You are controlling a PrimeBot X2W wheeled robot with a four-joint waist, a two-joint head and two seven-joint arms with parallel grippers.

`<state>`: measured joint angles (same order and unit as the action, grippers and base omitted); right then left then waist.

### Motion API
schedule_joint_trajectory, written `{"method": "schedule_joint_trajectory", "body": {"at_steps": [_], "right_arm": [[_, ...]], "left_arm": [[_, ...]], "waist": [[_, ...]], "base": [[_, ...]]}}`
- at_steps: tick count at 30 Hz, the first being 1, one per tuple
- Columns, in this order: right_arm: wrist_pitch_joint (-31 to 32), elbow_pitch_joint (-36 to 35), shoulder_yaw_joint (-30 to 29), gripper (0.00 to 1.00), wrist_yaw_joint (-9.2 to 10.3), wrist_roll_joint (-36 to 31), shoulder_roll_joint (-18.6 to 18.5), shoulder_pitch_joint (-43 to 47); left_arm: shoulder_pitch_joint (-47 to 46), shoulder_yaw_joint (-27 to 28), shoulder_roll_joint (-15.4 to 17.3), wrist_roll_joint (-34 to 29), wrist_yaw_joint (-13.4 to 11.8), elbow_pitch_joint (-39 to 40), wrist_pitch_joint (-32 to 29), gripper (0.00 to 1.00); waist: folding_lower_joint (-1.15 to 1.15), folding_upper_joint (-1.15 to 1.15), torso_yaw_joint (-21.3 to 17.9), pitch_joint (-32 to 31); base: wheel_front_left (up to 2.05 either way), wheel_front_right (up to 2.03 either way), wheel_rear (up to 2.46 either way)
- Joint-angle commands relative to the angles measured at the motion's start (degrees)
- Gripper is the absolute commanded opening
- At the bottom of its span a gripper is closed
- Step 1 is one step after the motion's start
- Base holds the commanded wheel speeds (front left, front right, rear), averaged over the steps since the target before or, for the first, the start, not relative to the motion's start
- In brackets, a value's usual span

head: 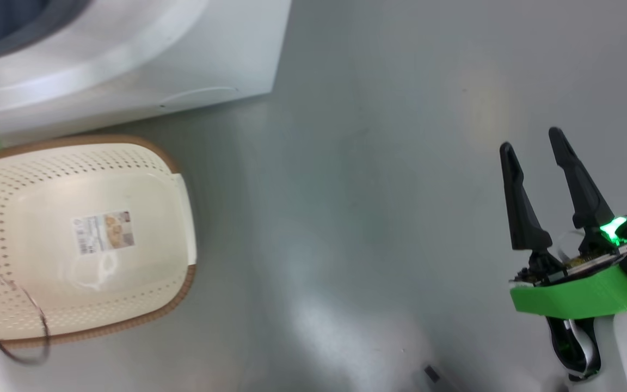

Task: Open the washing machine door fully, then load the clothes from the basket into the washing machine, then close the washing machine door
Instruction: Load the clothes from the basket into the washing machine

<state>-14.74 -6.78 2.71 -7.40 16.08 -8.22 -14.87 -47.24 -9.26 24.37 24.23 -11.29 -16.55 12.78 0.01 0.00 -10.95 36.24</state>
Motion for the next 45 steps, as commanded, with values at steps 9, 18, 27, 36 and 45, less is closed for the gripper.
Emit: {"method": "schedule_joint_trajectory", "body": {"at_steps": [9, 18, 27, 36, 45], "right_arm": [[-0.3, -1.3, -0.3, 1.00, -0.09, -1.8, -2.1, 5.1], [-0.3, -0.7, -0.2, 1.00, -0.09, -2.6, -3.7, 8.3], [-0.3, 0.3, -1.2, 1.00, -0.09, -3.6, -4.0, 13.7], [-0.3, 0.4, -1.5, 1.00, -0.09, -4.8, -3.8, 18.5], [-0.3, 0.9, -1.1, 1.00, -0.09, -5.6, -3.0, 21.8]], "left_arm": [[23.1, 0.7, -1.6, -1.7, -7.4, 20.5, 1.5, 1.00], [36.9, -2.2, -5.8, -2.5, -10.7, 27.4, 1.9, 1.00], [44.2, -4.1, -8.0, -2.3, -10.0, 28.1, 2.1, 1.00], [50.0, -4.7, -9.0, -1.2, -7.3, 26.4, 2.2, 1.00], [53.6, -5.5, -8.9, -1.4, -4.0, 24.6, 2.2, 1.00]], "waist": [[-0.01, 0.00, 5.5, -7.2], [-0.01, 0.00, 8.9, -13.2], [-0.01, 0.00, 11.5, -20.6], [-0.01, 0.00, 12.8, -27.5], [-0.01, 0.00, 13.4, -33.0]], "base": [[0.00, 0.00, 0.00], [0.00, 0.00, 0.00], [0.00, 0.00, 0.00], [0.00, 0.00, 0.00], [0.00, 0.00, 0.00]]}}
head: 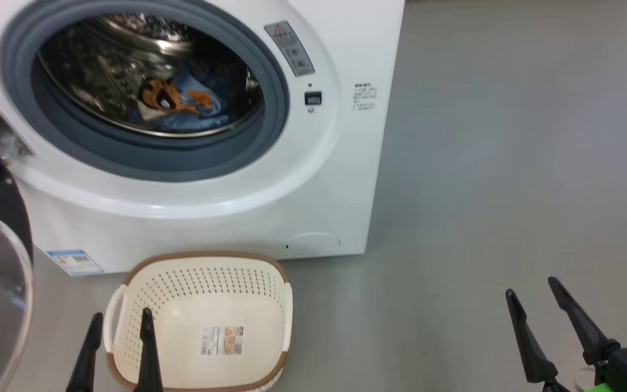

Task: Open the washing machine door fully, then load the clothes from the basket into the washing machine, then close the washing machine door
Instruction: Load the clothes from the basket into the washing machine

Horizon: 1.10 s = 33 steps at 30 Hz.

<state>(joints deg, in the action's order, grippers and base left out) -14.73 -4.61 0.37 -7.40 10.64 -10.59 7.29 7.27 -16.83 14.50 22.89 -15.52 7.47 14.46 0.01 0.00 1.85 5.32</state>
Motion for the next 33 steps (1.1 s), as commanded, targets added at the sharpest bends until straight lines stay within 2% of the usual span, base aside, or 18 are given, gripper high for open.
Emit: {"method": "schedule_joint_trajectory", "body": {"at_steps": [1, 10, 33], "right_arm": [[-0.3, -1.2, 1.4, 1.00, -0.09, -0.3, -0.6, -0.1], [-0.3, -1.0, 1.7, 1.00, -0.09, -0.9, -0.4, 1.8], [-0.3, -0.9, 1.7, 1.00, -0.09, -0.8, 0.2, 1.9]], "left_arm": [[-0.7, 2.0, 1.1, -0.1, 0.7, 0.5, 0.5, 1.00], [0.7, 1.9, 2.5, -0.6, 2.1, -0.8, 0.4, 1.00], [0.7, 1.2, 3.9, -0.7, 2.0, -1.5, -0.4, 1.00]], "waist": [[-0.01, 0.00, 0.7, -2.6], [-0.01, 0.00, 0.8, -5.8], [-0.01, 0.00, 1.0, -6.6]], "base": [[0.00, 0.00, 0.00], [0.00, 0.00, 0.00], [0.00, 0.00, 0.00]]}}
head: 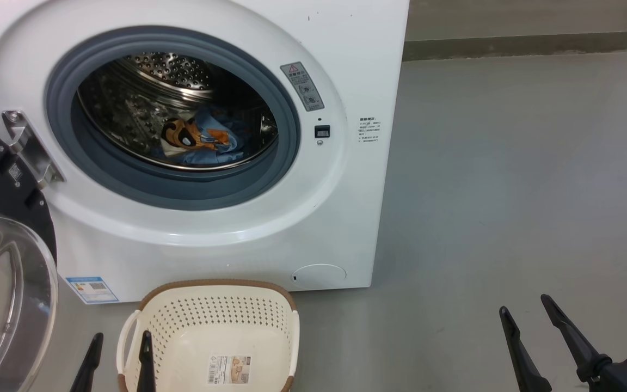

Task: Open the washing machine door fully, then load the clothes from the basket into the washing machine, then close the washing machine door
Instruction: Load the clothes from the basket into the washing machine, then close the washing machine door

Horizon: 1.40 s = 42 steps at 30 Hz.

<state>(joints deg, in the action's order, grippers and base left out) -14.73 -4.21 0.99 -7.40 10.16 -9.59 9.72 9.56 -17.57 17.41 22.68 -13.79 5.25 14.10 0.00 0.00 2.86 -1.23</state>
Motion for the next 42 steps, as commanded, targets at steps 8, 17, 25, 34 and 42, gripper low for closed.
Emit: {"method": "schedule_joint_trajectory", "body": {"at_steps": [8, 17, 25, 34, 42], "right_arm": [[-0.3, -1.2, 1.1, 1.00, -0.09, -0.3, -0.5, -0.4], [-0.3, -1.3, 0.6, 1.00, -0.09, -0.4, -0.5, -0.3], [-0.3, -1.2, 0.7, 1.00, -0.09, -0.4, -0.3, -0.5], [-0.3, -1.2, 0.6, 1.00, -0.09, -0.3, -0.4, -0.5], [-0.3, -1.2, 0.6, 1.00, -0.09, -0.3, -0.3, -0.6]], "left_arm": [[-1.8, 1.5, 1.3, -0.7, 0.1, 0.7, -0.2, 1.00], [-2.2, 1.1, 1.4, -0.8, -0.1, 0.5, -0.3, 1.00], [-2.6, 0.7, 1.8, -0.8, 0.1, 0.1, -0.5, 1.00], [-2.9, 0.6, 1.8, -0.8, 0.0, 0.1, -0.2, 1.00], [-3.1, 0.8, 1.7, -0.8, 0.1, 0.1, 0.1, 1.00]], "waist": [[0.00, 0.00, -0.1, 0.0], [0.00, 0.00, 0.4, 0.1], [0.00, 0.00, 1.1, 0.4], [0.00, 0.00, 1.6, 0.7], [0.00, 0.00, 1.9, 0.9]], "base": [[0.00, 0.00, 0.00], [-0.52, 0.52, 0.00], [-1.67, 1.66, 0.01], [-1.38, 1.38, 0.00], [-0.27, 0.27, 0.00]]}}
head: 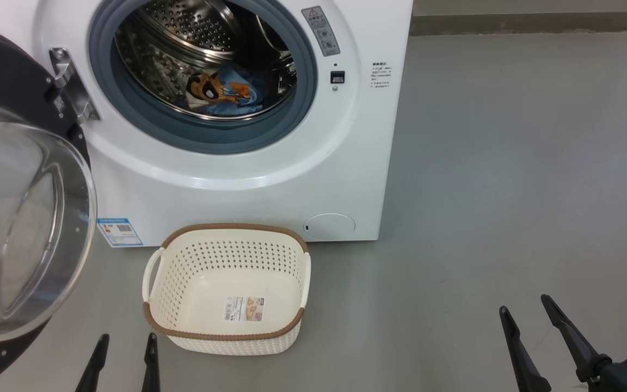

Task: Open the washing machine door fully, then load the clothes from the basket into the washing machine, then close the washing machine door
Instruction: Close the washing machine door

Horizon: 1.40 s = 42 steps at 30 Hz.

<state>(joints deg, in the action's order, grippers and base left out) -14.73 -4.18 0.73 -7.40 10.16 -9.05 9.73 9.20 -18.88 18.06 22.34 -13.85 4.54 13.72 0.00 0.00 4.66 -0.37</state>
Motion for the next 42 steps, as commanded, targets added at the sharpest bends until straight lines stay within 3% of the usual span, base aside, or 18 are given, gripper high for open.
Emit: {"method": "schedule_joint_trajectory", "body": {"at_steps": [1, 17, 42], "right_arm": [[-0.3, -1.3, 0.9, 1.00, -0.09, -0.3, -0.8, -0.6], [-0.3, -1.3, -0.1, 1.00, -0.09, -0.3, -1.1, 0.0], [-0.3, -1.0, 0.8, 1.00, -0.09, -0.3, -1.2, -0.1]], "left_arm": [[-2.8, 2.1, 1.1, -0.5, 0.1, 0.8, 0.5, 1.00], [-3.2, 2.0, 0.7, -0.8, -0.1, 1.2, 0.9, 1.00], [-2.6, 2.7, -0.2, -1.1, 0.5, 2.2, 1.2, 1.00]], "waist": [[0.00, 0.00, 0.1, 0.1], [0.00, 0.00, 5.0, 0.3], [0.00, 0.00, 24.0, -0.7]], "base": [[0.00, 0.00, 0.00], [0.00, 0.00, 0.00], [0.00, 0.00, 0.00]]}}
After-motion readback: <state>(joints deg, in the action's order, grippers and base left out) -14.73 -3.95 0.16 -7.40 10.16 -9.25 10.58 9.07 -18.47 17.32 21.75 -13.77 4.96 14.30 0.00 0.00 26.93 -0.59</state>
